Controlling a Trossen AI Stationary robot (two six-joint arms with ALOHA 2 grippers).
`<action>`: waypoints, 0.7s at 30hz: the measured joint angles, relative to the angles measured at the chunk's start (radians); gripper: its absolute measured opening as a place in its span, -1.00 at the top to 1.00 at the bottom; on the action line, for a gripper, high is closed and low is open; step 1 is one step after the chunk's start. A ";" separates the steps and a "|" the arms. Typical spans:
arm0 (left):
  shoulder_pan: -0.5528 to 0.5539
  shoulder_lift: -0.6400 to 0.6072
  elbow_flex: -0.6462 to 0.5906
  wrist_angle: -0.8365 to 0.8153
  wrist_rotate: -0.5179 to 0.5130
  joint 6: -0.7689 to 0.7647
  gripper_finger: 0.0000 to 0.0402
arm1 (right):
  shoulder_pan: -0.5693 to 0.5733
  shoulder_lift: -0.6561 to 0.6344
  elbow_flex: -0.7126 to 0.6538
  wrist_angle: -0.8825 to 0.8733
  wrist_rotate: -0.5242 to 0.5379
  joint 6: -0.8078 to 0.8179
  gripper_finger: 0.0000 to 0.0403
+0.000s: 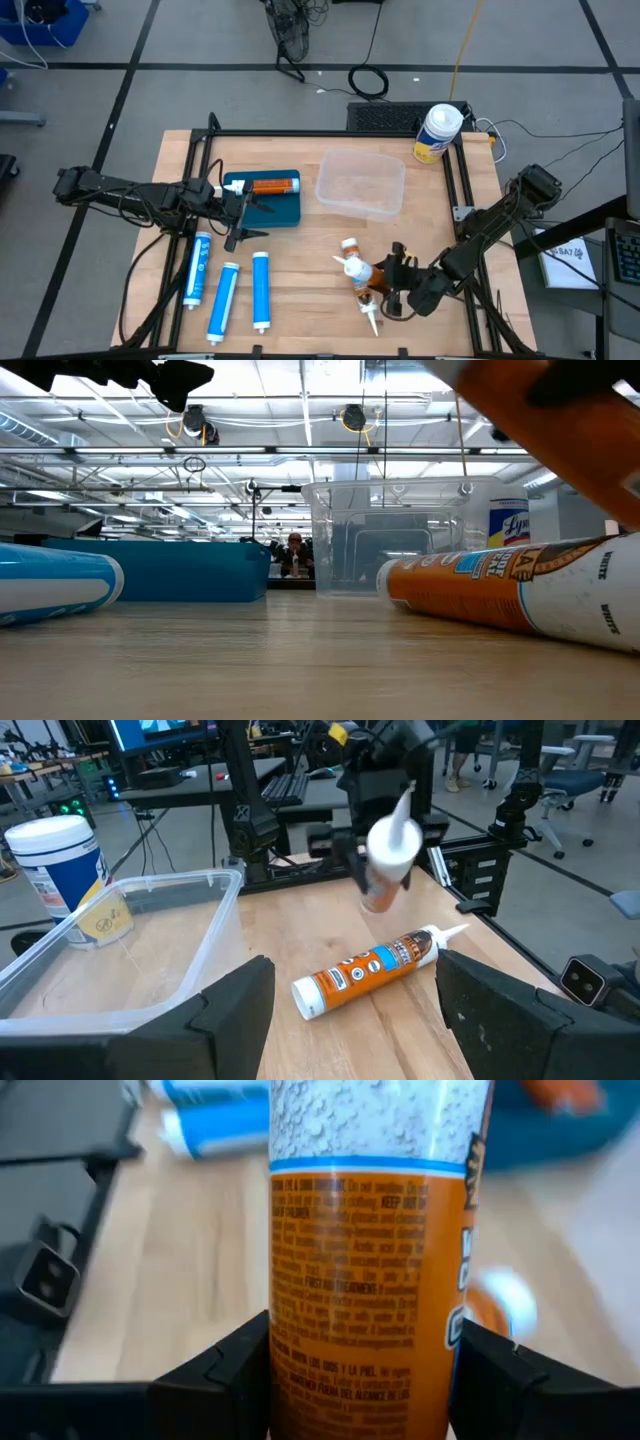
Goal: Pick & place silicon tubes, Sealant and Lysol wipes
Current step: Put the right orange sealant into the blue bin
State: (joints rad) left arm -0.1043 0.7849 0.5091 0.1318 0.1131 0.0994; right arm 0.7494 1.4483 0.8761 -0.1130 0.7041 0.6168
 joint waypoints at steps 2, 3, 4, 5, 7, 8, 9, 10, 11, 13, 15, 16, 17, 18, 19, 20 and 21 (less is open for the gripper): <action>0.000 0.000 0.000 0.000 0.000 0.000 -0.35 | -0.006 0.000 0.000 0.073 0.006 -0.099 -0.07; 0.000 0.000 0.000 0.000 0.000 0.000 -0.35 | -0.010 0.000 0.000 0.108 0.006 -0.147 -0.07; 0.000 0.000 0.000 0.000 0.000 0.000 -0.35 | -0.014 0.000 0.000 0.144 0.006 -0.194 -0.07; 0.000 0.000 0.000 0.000 0.000 0.000 -0.35 | -0.018 0.000 0.000 0.181 0.006 -0.243 -0.07; 0.000 0.000 0.000 0.000 0.000 0.000 -0.35 | -0.031 0.000 0.000 0.250 0.005 -0.330 -0.07; 0.000 0.000 0.000 0.000 0.000 0.000 -0.35 | -0.040 0.000 0.000 0.277 0.005 -0.366 -0.07; 0.000 0.000 0.000 0.000 0.000 0.000 -0.35 | -0.048 0.000 0.000 0.302 0.004 -0.398 -0.07; 0.000 0.000 0.000 0.000 0.000 0.000 -0.35 | -0.057 0.001 0.000 0.327 0.004 -0.428 -0.07; 0.000 0.000 0.000 0.000 0.000 0.000 -0.35 | -0.068 0.005 0.000 0.353 0.004 -0.454 -0.07; 0.000 0.000 0.000 0.000 0.000 0.000 -0.35 | -0.089 0.014 0.000 0.410 0.002 -0.500 -0.07; 0.000 0.000 0.000 0.003 0.000 0.000 -0.35 | -0.111 0.023 0.000 0.462 -0.001 -0.538 -0.07; 0.000 0.000 0.000 0.011 0.000 0.000 -0.35 | -0.125 0.029 0.000 0.493 -0.014 -0.559 -0.07; 0.000 0.000 0.000 0.025 0.000 -0.001 -0.35 | -0.139 0.035 0.000 0.528 -0.042 -0.582 -0.07; 0.000 0.000 0.000 0.037 0.001 -0.008 -0.35 | -0.151 0.039 0.000 0.562 -0.072 -0.602 -0.07; 0.000 -0.001 0.000 0.042 0.002 -0.016 -0.35 | -0.163 0.041 0.000 0.592 -0.107 -0.624 -0.07; -0.002 0.000 0.000 0.044 0.007 -0.021 -0.35 | -0.176 0.048 0.000 0.629 -0.146 -0.645 -0.07; -0.003 0.000 0.000 0.045 0.017 -0.024 -0.35 | -0.188 0.056 0.001 0.673 -0.187 -0.663 -0.07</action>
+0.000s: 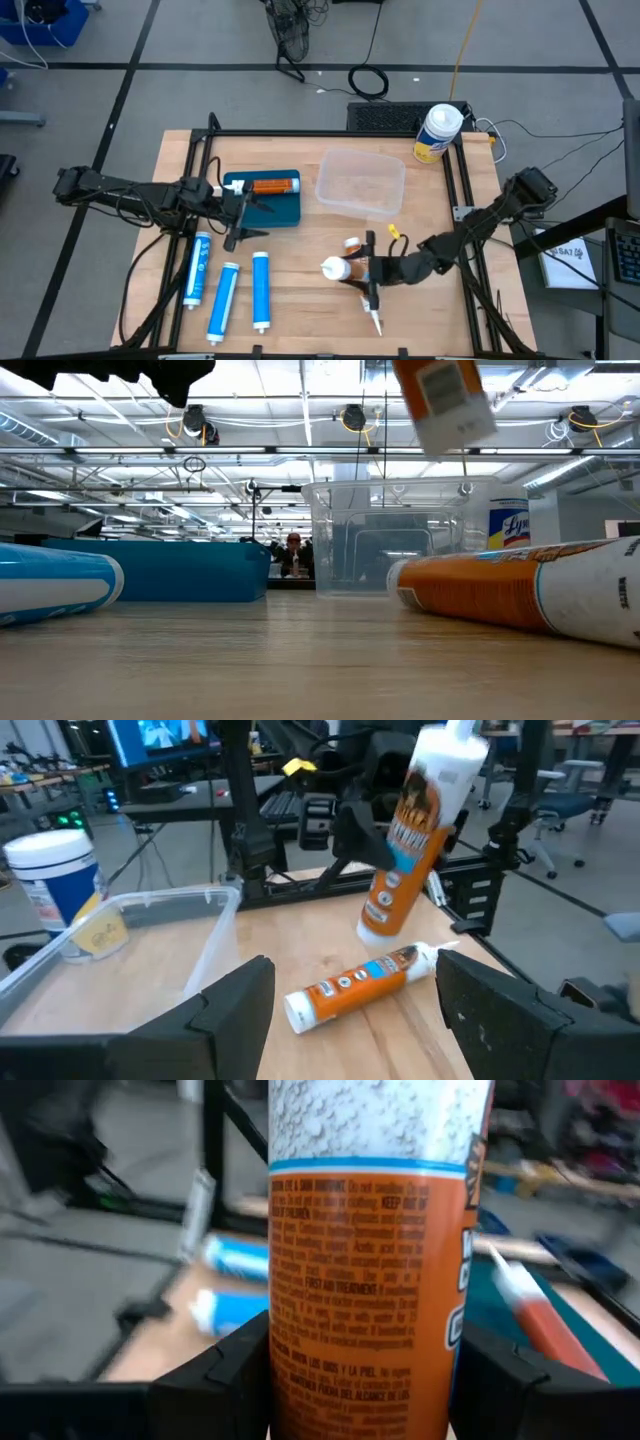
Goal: Pick & place silicon tubes, Sealant and Lysol wipes
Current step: Put the right orange sealant into the blue bin
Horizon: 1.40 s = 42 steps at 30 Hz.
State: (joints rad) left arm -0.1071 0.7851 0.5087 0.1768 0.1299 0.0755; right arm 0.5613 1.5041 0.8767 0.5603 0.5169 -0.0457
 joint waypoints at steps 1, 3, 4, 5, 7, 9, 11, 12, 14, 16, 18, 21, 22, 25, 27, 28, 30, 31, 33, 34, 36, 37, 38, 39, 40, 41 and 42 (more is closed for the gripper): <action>-0.001 0.001 0.000 0.000 0.007 -0.001 -0.35 | -0.011 0.007 0.001 0.032 -0.047 -0.017 -0.07; -0.011 0.016 0.000 0.012 0.015 -0.001 -0.35 | -0.029 0.022 0.001 0.075 -0.132 -0.041 -0.07; -0.016 0.024 0.000 0.015 0.021 -0.003 -0.35 | -0.036 0.032 0.001 0.095 -0.168 -0.049 -0.07; -0.022 0.035 0.000 0.024 0.031 -0.003 -0.35 | -0.044 0.038 0.001 0.108 -0.207 -0.054 -0.07; -0.036 0.075 0.000 0.090 0.058 -0.002 -0.35 | -0.054 0.050 0.001 0.120 -0.253 -0.056 -0.07; -0.049 0.119 0.000 0.152 0.092 0.014 -0.35 | -0.058 0.060 0.001 0.121 -0.259 -0.061 -0.07; -0.062 0.180 0.000 0.247 0.121 0.052 -0.35 | -0.058 0.067 0.001 0.117 -0.259 -0.070 -0.07; -0.067 0.209 0.000 0.282 0.132 0.068 -0.35 | -0.058 0.068 0.001 0.111 -0.258 -0.073 -0.07; -0.081 0.274 0.000 0.360 0.141 0.094 -0.35 | -0.058 0.068 0.000 0.109 -0.259 -0.074 -0.07; -0.088 0.338 0.000 0.443 0.138 0.109 -0.35 | -0.058 0.068 0.000 0.108 -0.260 -0.074 -0.07; -0.094 0.396 0.000 0.535 0.129 0.125 -0.35 | -0.058 0.068 0.000 0.103 -0.260 -0.074 -0.07; -0.096 0.475 0.000 0.695 0.108 0.133 -0.35 | -0.058 0.068 0.000 0.108 -0.260 -0.073 -0.07; -0.096 0.498 0.000 0.741 0.105 0.130 -0.35 | -0.058 0.068 0.000 0.108 -0.260 -0.072 -0.07; -0.096 0.560 0.001 0.877 0.105 0.125 -0.35 | -0.058 0.070 0.000 0.100 -0.256 -0.072 -0.07; -0.096 0.596 0.001 0.936 0.105 0.133 -0.35 | -0.058 0.083 0.000 0.114 -0.256 -0.067 -0.07; -0.096 0.612 0.002 0.953 0.105 0.137 -0.35 | -0.058 0.083 0.000 0.113 -0.256 -0.069 -0.07; -0.096 0.641 0.017 0.959 0.105 0.151 -0.35 | -0.058 0.083 0.000 0.116 -0.256 -0.071 -0.07; -0.096 0.655 0.028 0.957 0.104 0.153 -0.35 | -0.062 0.083 0.000 0.123 -0.255 -0.074 -0.07; -0.099 0.683 0.053 0.953 0.105 0.146 -0.35 | -0.069 0.083 0.000 0.124 -0.255 -0.088 -0.07; -0.101 0.698 0.069 0.952 0.104 0.135 -0.35 | -0.072 0.083 0.000 0.124 -0.255 -0.099 -0.07; -0.105 0.729 0.100 0.951 0.104 0.117 -0.35 | -0.080 0.083 0.000 0.123 -0.255 -0.119 -0.07; -0.109 0.744 0.118 0.950 0.103 0.104 -0.35 | -0.086 0.083 0.000 0.124 -0.254 -0.122 -0.07; -0.112 0.760 0.135 0.949 0.102 0.090 -0.35 | -0.092 0.083 0.000 0.124 -0.254 -0.123 -0.07; -0.117 0.777 0.155 0.950 0.102 0.079 -0.35 | -0.098 0.083 0.000 0.123 -0.254 -0.122 -0.07; -0.122 0.796 0.174 0.952 0.103 0.071 -0.35 | -0.103 0.083 0.000 0.120 -0.254 -0.119 -0.07; -0.129 0.814 0.190 0.946 0.103 0.070 -0.35 | -0.104 0.083 0.000 0.115 -0.254 -0.116 -0.07; -0.136 0.833 0.205 0.934 0.103 0.071 -0.35 | -0.106 0.083 0.000 0.113 -0.253 -0.116 -0.07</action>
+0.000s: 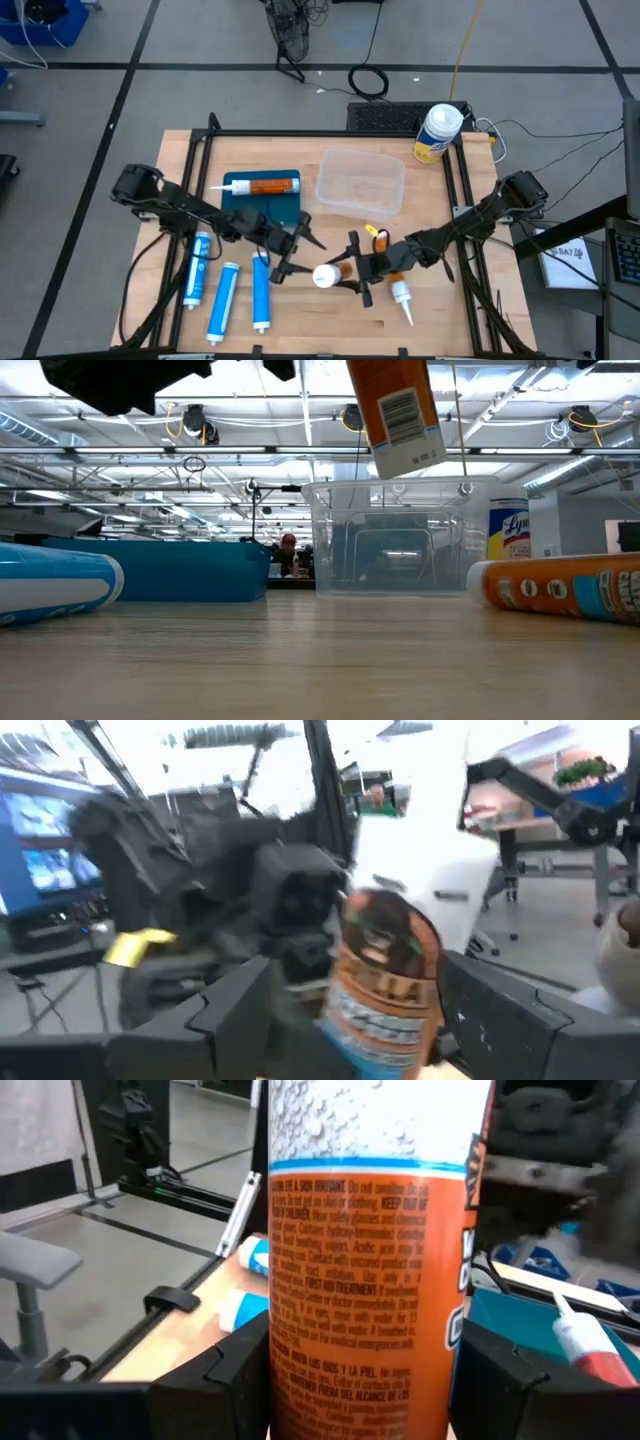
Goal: Pick & place silicon tubes, Sealant and Lysol wipes
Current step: Put the right orange sealant into the blue bin
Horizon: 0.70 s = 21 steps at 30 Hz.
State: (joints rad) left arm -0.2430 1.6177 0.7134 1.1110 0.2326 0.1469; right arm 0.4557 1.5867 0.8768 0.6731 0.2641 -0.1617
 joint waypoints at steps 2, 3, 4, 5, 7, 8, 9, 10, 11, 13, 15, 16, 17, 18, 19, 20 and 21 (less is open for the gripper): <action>-0.016 0.035 0.025 -0.014 0.001 0.010 -0.35 | 0.000 0.000 0.000 0.000 0.002 -0.001 -0.07; -0.024 0.052 0.037 -0.016 0.001 0.012 -0.35 | 0.000 0.000 0.000 0.000 0.001 0.000 -0.07; -0.032 0.063 0.042 -0.018 0.001 0.012 -0.35 | 0.001 0.000 0.000 0.000 0.001 0.001 -0.07; -0.039 0.075 0.047 -0.019 0.001 0.010 -0.35 | 0.002 0.000 0.000 0.000 0.000 0.001 -0.07; -0.052 0.094 0.063 -0.015 -0.005 0.009 -0.35 | 0.005 0.000 0.000 0.005 -0.005 -0.002 -0.07; -0.056 0.098 0.068 -0.013 -0.006 0.015 -0.35 | 0.006 0.000 0.000 0.010 -0.004 -0.005 -0.07; -0.062 0.099 0.072 -0.013 -0.018 0.027 -0.35 | 0.006 0.000 0.000 0.019 -0.005 -0.006 -0.07; -0.066 0.099 0.077 -0.013 -0.034 0.039 -0.35 | 0.005 0.000 0.000 0.024 -0.006 -0.008 -0.07; -0.068 0.098 0.081 -0.014 -0.047 0.047 -0.35 | 0.005 0.000 0.000 0.027 -0.005 -0.007 -0.07; -0.072 0.098 0.083 -0.012 -0.075 0.060 -0.35 | 0.004 0.000 0.000 0.025 -0.002 -0.008 -0.07; -0.073 0.098 0.083 -0.012 -0.094 0.072 -0.35 | 0.001 0.000 0.000 0.020 0.000 -0.007 -0.07; -0.073 0.098 0.083 -0.009 -0.098 0.080 -0.35 | -0.002 0.003 0.000 0.021 0.001 -0.007 -0.07; -0.072 0.098 0.083 -0.007 -0.101 0.087 -0.35 | -0.005 0.010 0.000 0.028 0.001 -0.007 -0.07; -0.072 0.098 0.083 -0.005 -0.102 0.095 -0.35 | -0.010 0.016 0.001 0.031 0.001 -0.007 -0.07; -0.072 0.098 0.085 -0.007 -0.102 0.106 -0.35 | -0.012 0.021 0.001 0.024 0.001 -0.008 -0.07; -0.072 0.098 0.091 -0.012 -0.101 0.116 -0.35 | -0.018 0.027 0.000 0.019 0.001 -0.007 -0.07; -0.072 0.098 0.098 -0.014 -0.102 0.118 -0.35 | -0.025 0.037 0.000 0.026 0.000 -0.007 -0.07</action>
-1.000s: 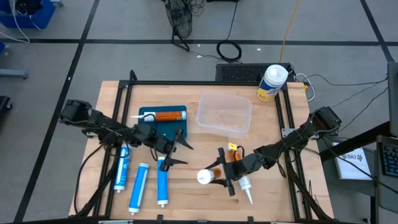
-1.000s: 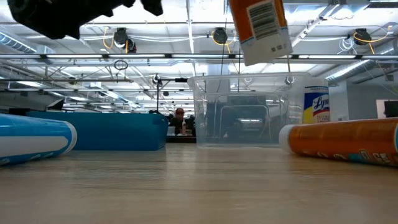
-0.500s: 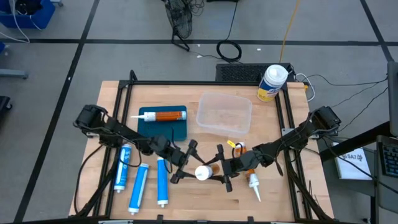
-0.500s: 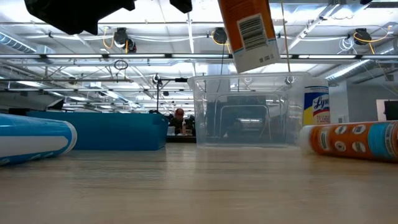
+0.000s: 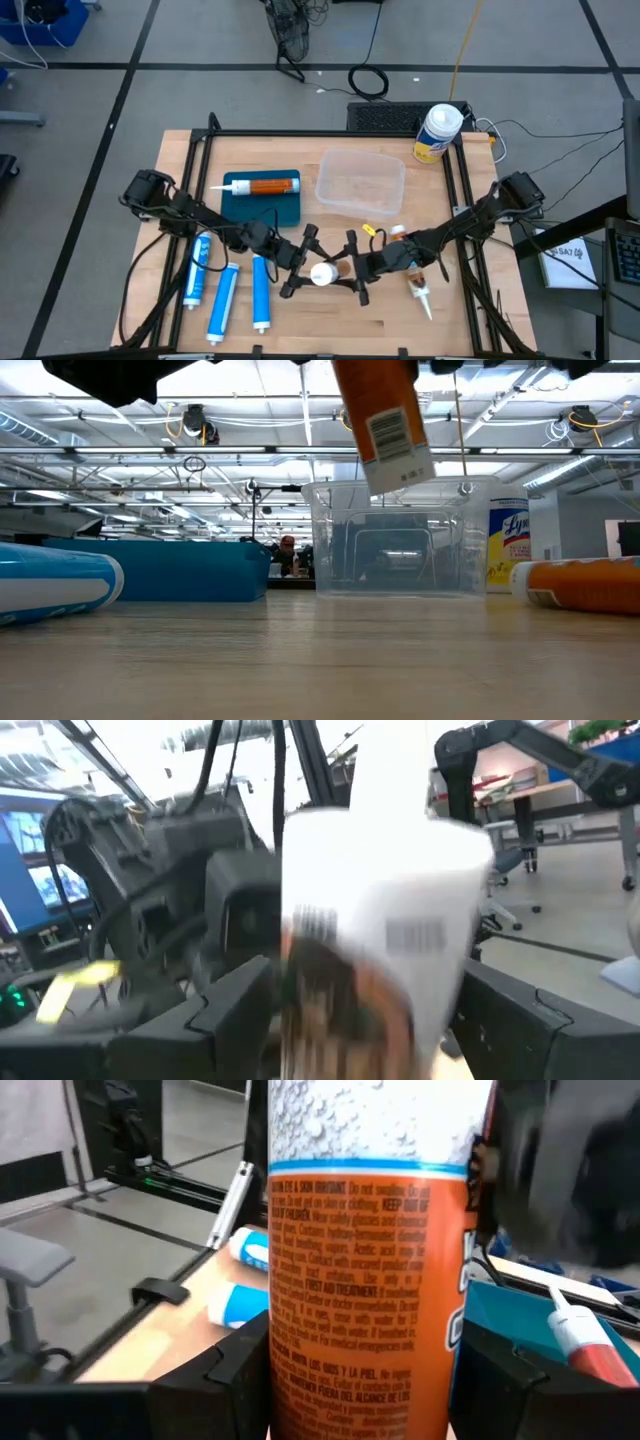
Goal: Pick & place silicon tubes, Sealant and Lysol wipes
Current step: Put the right orange sealant into the blue bin
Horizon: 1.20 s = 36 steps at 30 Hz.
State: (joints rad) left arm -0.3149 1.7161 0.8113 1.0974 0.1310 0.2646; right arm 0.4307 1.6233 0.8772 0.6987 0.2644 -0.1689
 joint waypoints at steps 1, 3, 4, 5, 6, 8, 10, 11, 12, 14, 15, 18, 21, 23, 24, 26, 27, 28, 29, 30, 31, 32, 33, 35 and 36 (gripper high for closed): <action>0.000 0.000 0.007 -0.002 0.000 0.001 -0.35 | -0.008 0.008 0.000 0.009 -0.001 0.000 -0.07; 0.000 -0.001 0.024 -0.025 -0.001 0.003 -0.35 | -0.015 0.013 0.000 0.003 -0.001 0.000 -0.07; 0.000 -0.001 0.029 -0.043 -0.008 0.003 -0.35 | -0.017 0.013 0.000 0.000 0.001 -0.001 -0.07; 0.000 -0.001 0.031 -0.059 -0.018 0.003 -0.35 | -0.019 0.013 0.000 0.003 0.001 -0.001 -0.07; 0.000 -0.001 0.032 -0.064 -0.029 0.003 -0.35 | -0.020 0.013 0.000 0.009 0.000 -0.001 -0.07; 0.001 0.000 0.033 -0.068 -0.044 0.003 -0.35 | -0.018 0.013 0.000 0.014 -0.003 0.000 -0.07; 0.002 -0.001 0.033 -0.081 -0.062 0.002 -0.35 | -0.017 0.013 0.000 0.010 -0.003 0.000 -0.07; 0.002 -0.001 0.033 -0.087 -0.071 -0.005 -0.35 | -0.017 0.013 0.000 0.009 -0.003 0.000 -0.07; 0.003 -0.001 0.033 -0.087 -0.074 -0.013 -0.35 | -0.017 0.013 0.000 0.008 -0.002 0.000 -0.07; 0.005 -0.001 0.033 -0.086 -0.079 -0.027 -0.35 | -0.018 0.013 0.000 0.013 -0.002 0.000 -0.07; 0.005 -0.001 0.033 -0.086 -0.080 -0.032 -0.35 | -0.018 0.013 0.000 0.014 -0.001 0.000 -0.07; 0.005 -0.001 0.033 -0.095 -0.085 -0.029 -0.35 | -0.018 0.013 0.000 0.014 -0.001 -0.001 -0.07; 0.005 -0.001 0.033 -0.097 -0.088 -0.026 -0.35 | -0.018 0.013 0.000 0.015 -0.001 -0.007 -0.07; 0.005 -0.001 0.033 -0.099 -0.088 -0.026 -0.35 | -0.018 0.013 0.000 0.015 -0.001 -0.009 -0.07; 0.005 -0.001 0.033 -0.099 -0.088 -0.026 -0.35 | -0.018 0.013 0.000 0.015 -0.001 -0.009 -0.07; 0.005 -0.001 0.033 -0.099 -0.088 -0.026 -0.35 | -0.018 0.013 0.000 0.015 -0.001 -0.011 -0.07; 0.005 -0.001 0.033 -0.099 -0.088 -0.026 -0.35 | -0.018 0.013 0.000 0.015 -0.001 -0.011 -0.07; 0.005 -0.001 0.033 -0.099 -0.088 -0.028 -0.35 | -0.018 0.013 0.000 0.015 -0.002 -0.011 -0.07; 0.005 -0.001 0.033 -0.099 -0.088 -0.030 -0.35 | -0.017 0.013 0.000 0.015 -0.002 -0.011 -0.07; 0.005 -0.001 0.033 -0.099 -0.089 -0.031 -0.35 | -0.017 0.013 0.000 0.015 -0.002 -0.011 -0.07; 0.005 -0.001 0.033 -0.099 -0.089 -0.031 -0.35 | -0.017 0.013 0.000 0.015 -0.002 -0.011 -0.07; 0.005 -0.001 0.033 -0.099 -0.089 -0.031 -0.35 | -0.017 0.013 0.000 0.015 -0.002 -0.011 -0.07; 0.005 -0.001 0.033 -0.099 -0.089 -0.031 -0.35 | -0.017 0.013 0.000 0.015 -0.002 -0.011 -0.07; 0.005 -0.001 0.033 -0.099 -0.089 -0.031 -0.35 | -0.017 0.013 0.000 0.015 -0.002 -0.011 -0.07; 0.005 -0.001 0.033 -0.099 -0.089 -0.031 -0.35 | -0.017 0.013 0.000 0.015 -0.002 -0.011 -0.07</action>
State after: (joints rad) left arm -0.3099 1.7153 0.8448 0.9981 0.0418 0.2337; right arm 0.4133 1.6360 0.8768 0.7136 0.2620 -0.1799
